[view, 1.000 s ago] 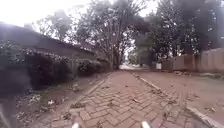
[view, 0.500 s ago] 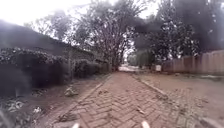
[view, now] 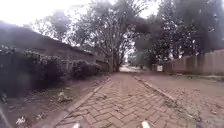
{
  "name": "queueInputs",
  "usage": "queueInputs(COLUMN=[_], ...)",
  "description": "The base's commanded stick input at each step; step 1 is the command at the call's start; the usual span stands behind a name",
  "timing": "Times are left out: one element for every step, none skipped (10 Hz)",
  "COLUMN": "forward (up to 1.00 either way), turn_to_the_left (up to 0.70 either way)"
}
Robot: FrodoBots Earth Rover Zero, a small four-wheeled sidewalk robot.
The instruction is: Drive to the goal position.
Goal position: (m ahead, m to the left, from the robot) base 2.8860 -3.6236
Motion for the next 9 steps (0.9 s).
queueInputs(forward=[0.70, 0.70, 0.70, 0.70, 0.70, 0.70, 0.70, 0.70, 0.70], turn_to_the_left=[-0.34, -0.35, -0.34, -0.26, -0.18, 0.07, 0.13, 0.14, 0.10])
